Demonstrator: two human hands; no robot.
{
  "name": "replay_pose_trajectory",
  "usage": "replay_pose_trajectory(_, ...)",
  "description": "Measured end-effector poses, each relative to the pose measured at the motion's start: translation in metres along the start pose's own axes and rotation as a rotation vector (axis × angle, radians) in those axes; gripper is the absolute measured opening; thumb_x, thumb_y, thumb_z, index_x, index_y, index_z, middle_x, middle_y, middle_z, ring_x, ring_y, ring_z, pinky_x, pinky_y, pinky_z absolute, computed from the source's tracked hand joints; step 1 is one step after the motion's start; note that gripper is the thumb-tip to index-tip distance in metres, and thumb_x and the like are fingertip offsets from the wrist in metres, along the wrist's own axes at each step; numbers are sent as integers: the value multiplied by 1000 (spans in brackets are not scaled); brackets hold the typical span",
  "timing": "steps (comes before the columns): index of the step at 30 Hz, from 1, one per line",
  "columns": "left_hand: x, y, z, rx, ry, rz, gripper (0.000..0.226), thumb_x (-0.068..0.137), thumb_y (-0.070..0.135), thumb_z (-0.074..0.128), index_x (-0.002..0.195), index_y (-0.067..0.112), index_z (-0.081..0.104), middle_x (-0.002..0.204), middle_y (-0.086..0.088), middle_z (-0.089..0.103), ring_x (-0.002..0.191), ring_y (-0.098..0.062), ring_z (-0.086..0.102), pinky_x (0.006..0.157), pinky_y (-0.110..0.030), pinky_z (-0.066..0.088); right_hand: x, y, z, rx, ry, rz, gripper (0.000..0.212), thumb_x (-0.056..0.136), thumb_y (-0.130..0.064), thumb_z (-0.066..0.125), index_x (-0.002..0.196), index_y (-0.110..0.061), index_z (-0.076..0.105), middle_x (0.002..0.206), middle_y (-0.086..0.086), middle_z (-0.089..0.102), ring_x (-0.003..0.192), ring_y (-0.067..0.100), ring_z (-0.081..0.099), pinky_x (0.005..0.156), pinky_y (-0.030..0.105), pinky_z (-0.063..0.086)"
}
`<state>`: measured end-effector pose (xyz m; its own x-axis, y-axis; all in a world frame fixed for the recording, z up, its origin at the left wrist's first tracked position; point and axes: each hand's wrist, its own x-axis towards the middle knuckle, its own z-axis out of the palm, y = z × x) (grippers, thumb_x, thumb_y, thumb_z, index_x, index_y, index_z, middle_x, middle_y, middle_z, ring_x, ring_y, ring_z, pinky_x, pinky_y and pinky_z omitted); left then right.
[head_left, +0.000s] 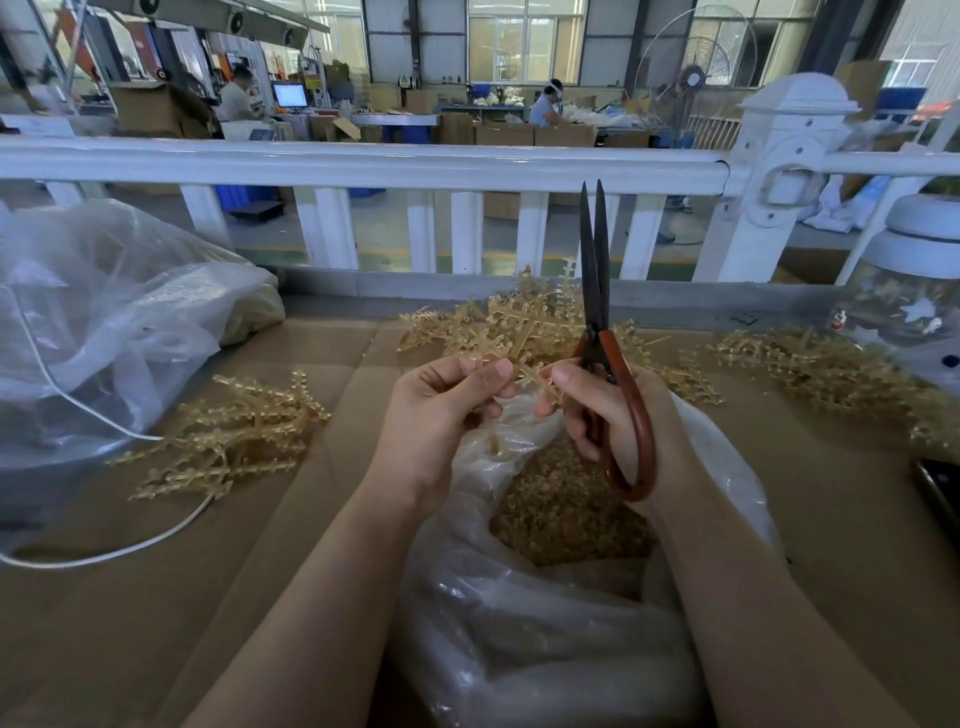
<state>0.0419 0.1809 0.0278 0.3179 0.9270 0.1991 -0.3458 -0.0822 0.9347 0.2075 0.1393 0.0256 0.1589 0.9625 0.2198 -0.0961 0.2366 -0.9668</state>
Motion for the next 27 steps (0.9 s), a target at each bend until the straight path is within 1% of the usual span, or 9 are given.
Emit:
replay_pose_trajectory(3,0,0,0,-8,14,-7,12,76,20,73,78,8,69,69,0,67,56,-7,51,60,-16,45,-1,-1,0,-4,-10,-1,26,78,-31,73,88,-7,70,75,9,72,47,14,48,38,20,36)
replay_pose_trajectory(6,0,2,-1,-46,8,-6,10,77,19,71,76,10,68,70,0,66,56,-7,50,59,-15,44,-1,-1,-1,18,-2,12,17,85,-24,72,86,-6,70,69,9,70,46,15,47,37,20,35)
replay_pose_trajectory(8,0,2,-1,-83,14,0,8,78,18,69,75,11,67,70,-1,64,56,-7,50,59,-15,45,-1,0,-4,14,-34,11,12,88,-23,73,82,-12,74,68,10,68,45,17,45,37,21,34)
replay_pose_trajectory(10,2,3,-3,-174,64,-5,6,78,18,68,75,13,67,68,0,63,57,-7,51,57,-15,45,-1,-1,-5,-5,-84,14,14,86,-29,72,77,-19,77,66,9,66,45,18,45,37,23,34)
replay_pose_trajectory(13,5,6,-12,-293,190,-6,7,77,19,68,83,14,69,70,2,64,58,-6,52,57,-14,45,-1,-1,-8,-9,-126,45,23,79,-43,75,77,-20,77,63,8,63,44,15,46,38,22,35)
replay_pose_trajectory(15,6,8,-17,-280,240,16,8,78,20,69,83,15,70,71,3,65,58,-5,52,58,-14,46,0,0,-9,-8,-122,45,28,75,-48,75,78,-21,77,64,7,63,44,14,46,38,22,36)
replay_pose_trajectory(18,6,9,-19,-242,263,31,8,77,23,70,81,16,70,71,4,66,57,-5,52,56,-13,46,1,2,-10,-5,-112,21,27,74,-48,75,78,-21,77,63,6,63,43,14,45,38,22,35)
replay_pose_trajectory(22,5,7,-17,-200,257,38,11,77,24,71,82,14,69,70,5,65,57,-5,50,55,-13,44,1,3,-10,8,-109,12,25,73,-46,75,76,-22,77,61,5,63,43,13,44,38,22,34)
replay_pose_trajectory(27,5,6,-15,-167,242,61,11,77,23,71,77,14,67,69,4,66,56,-5,50,56,-13,44,2,3,-10,1,-103,6,19,76,-41,75,75,-22,77,61,6,63,43,14,44,38,23,34)
